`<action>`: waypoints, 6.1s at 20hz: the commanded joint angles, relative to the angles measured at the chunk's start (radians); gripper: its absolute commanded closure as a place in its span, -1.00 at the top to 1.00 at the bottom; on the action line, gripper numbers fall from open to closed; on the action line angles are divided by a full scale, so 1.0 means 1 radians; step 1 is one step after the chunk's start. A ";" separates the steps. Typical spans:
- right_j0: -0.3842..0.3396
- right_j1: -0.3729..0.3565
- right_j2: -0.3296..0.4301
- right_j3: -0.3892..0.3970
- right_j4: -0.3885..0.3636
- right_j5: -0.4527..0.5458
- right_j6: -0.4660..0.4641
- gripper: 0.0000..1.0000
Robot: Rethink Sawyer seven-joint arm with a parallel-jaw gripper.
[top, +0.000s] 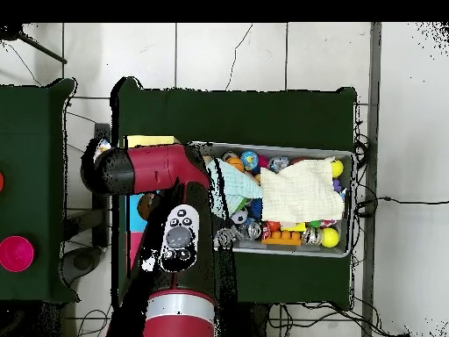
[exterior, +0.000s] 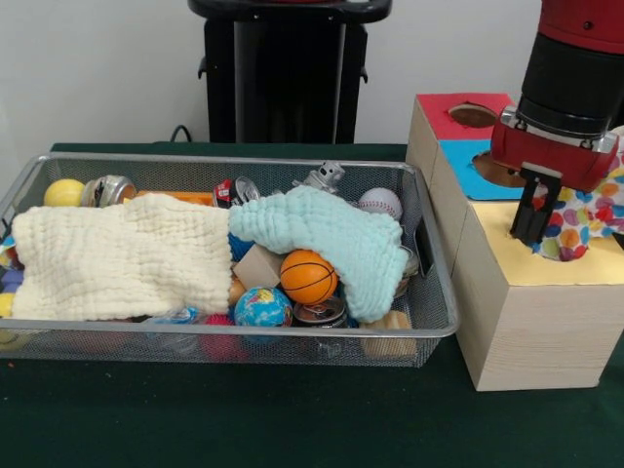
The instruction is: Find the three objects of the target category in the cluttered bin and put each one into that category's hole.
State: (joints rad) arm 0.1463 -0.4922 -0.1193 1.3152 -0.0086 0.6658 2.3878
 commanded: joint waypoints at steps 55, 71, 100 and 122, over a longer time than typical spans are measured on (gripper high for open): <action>-0.130 -0.301 0.088 0.159 0.005 0.224 0.036 -1.00; -0.084 -0.283 0.102 0.286 0.051 0.155 0.117 -1.00; 0.022 -0.091 0.041 0.274 0.131 -0.045 0.203 -1.00; 0.179 -0.010 -0.091 0.109 0.250 0.087 0.328 -1.00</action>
State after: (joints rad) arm 0.2875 -0.5555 -0.2015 1.5191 0.1624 0.6156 2.3878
